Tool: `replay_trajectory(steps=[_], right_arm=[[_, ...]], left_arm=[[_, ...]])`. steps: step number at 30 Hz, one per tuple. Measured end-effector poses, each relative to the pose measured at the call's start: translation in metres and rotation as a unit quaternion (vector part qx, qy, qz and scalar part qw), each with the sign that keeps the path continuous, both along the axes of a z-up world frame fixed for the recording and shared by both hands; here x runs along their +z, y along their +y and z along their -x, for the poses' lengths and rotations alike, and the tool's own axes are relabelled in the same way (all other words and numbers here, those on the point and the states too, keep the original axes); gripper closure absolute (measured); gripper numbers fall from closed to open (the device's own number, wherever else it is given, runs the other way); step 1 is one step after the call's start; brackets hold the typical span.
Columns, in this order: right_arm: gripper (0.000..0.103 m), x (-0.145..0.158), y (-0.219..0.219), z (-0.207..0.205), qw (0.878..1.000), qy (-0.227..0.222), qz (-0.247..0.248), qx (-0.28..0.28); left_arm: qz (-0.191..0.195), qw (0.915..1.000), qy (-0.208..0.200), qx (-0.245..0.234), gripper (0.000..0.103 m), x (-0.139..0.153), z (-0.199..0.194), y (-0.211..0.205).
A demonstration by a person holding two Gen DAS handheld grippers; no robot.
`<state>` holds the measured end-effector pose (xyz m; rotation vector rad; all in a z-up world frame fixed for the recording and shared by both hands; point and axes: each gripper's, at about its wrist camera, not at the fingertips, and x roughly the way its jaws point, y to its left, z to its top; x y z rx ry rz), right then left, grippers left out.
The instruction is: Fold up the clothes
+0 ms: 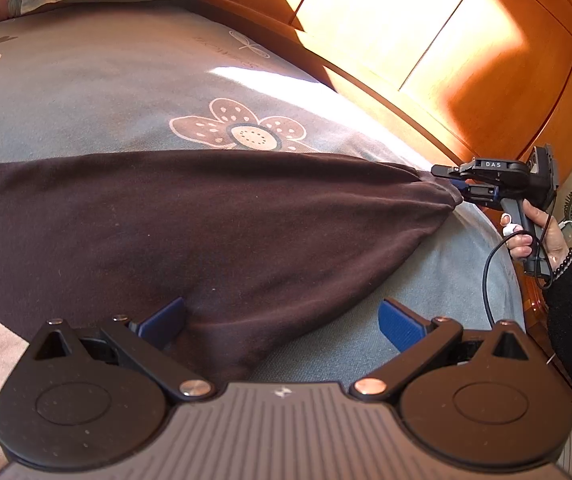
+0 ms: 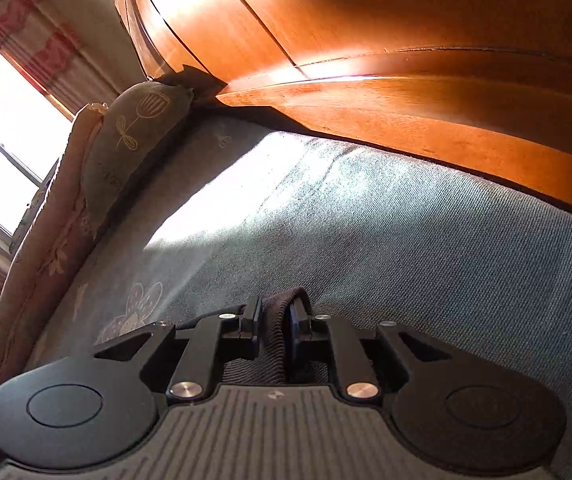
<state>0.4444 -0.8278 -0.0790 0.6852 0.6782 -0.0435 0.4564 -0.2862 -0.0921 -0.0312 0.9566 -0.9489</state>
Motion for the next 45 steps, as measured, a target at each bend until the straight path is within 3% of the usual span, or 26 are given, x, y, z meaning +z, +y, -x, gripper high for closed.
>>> replay_trajectory(steps=[1, 4, 7, 10, 13, 14, 15, 18, 20, 23, 27, 30, 34, 36, 38, 43, 45], right_arm=[[0.053, 0.006, 0.0, 0.005, 1.0, 0.006, 0.018, -0.021], [0.052, 0.031, 0.016, 0.018, 0.996, -0.021, 0.089, -0.022], [0.052, 0.044, 0.052, 0.01, 0.989, -0.051, 0.122, 0.065], [0.052, 0.035, 0.096, -0.006, 0.973, -0.033, 0.179, 0.144], [0.052, 0.011, 0.14, -0.021, 0.946, 0.01, 0.247, 0.21], [0.052, 0.002, 0.148, -0.019, 0.935, 0.01, 0.276, 0.222], [0.052, -0.001, 0.147, -0.01, 0.932, 0.005, 0.286, 0.222], [0.051, 0.007, 0.14, 0.004, 0.937, 0.021, 0.276, 0.214], [0.048, 0.013, 0.141, 0.002, 0.937, 0.037, 0.275, 0.212], [0.042, 0.01, 0.152, -0.022, 0.938, 0.038, 0.276, 0.204], [0.04, 0.006, 0.166, -0.053, 0.94, 0.041, 0.279, 0.193], [0.038, 0.003, 0.177, -0.077, 0.941, 0.042, 0.28, 0.184], [0.039, 0.008, 0.18, -0.1, 0.945, 0.059, 0.277, 0.163], [0.039, 0.019, 0.177, -0.1, 0.948, 0.07, 0.272, 0.15], [0.038, 0.031, 0.186, -0.085, 0.949, 0.053, 0.257, 0.178], [0.035, 0.025, 0.238, -0.051, 0.926, 0.047, 0.276, 0.252], [0.033, 0.009, 0.245, -0.04, 0.92, 0.062, 0.288, 0.259]], left_arm=[[-0.004, 1.0, 0.0, -0.002, 0.001, 0.002, 0.001, -0.001], [-0.01, 0.9996, -0.017, -0.018, 0.001, 0.009, 0.006, -0.005], [-0.022, 0.9985, -0.041, -0.029, 0.001, 0.01, 0.012, -0.013], [-0.03, 0.9987, -0.029, -0.029, 0.001, 0.003, 0.013, -0.014], [-0.042, 0.9978, -0.027, -0.043, 0.001, 0.002, 0.02, -0.008], [-0.046, 0.9973, -0.028, -0.049, 0.001, 0.002, 0.024, -0.004], [-0.052, 0.9966, -0.03, -0.057, 0.001, 0.003, 0.028, 0.0], [-0.062, 0.9951, -0.026, -0.073, 0.001, 0.01, 0.032, 0.01], [-0.049, 0.9963, -0.028, -0.065, 0.001, 0.021, 0.027, 0.014], [-0.027, 0.9983, -0.041, -0.032, 0.001, 0.029, 0.009, 0.015], [-0.019, 0.9997, -0.012, 0.007, 0.002, 0.012, -0.017, 0.012], [-0.018, 0.9996, -0.017, 0.013, 0.002, -0.001, -0.015, 0.014], [-0.026, 0.9996, 0.005, -0.003, 0.002, 0.005, -0.001, 0.024], [-0.031, 0.9995, -0.005, -0.002, 0.002, 0.015, 0.005, 0.03], [-0.031, 0.999, -0.031, 0.011, 0.002, 0.022, 0.007, 0.036], [-0.062, 0.995, -0.046, 0.063, 0.002, 0.005, 0.001, 0.035], [-0.075, 0.9941, -0.061, 0.049, 0.002, 0.003, 0.012, 0.029]])
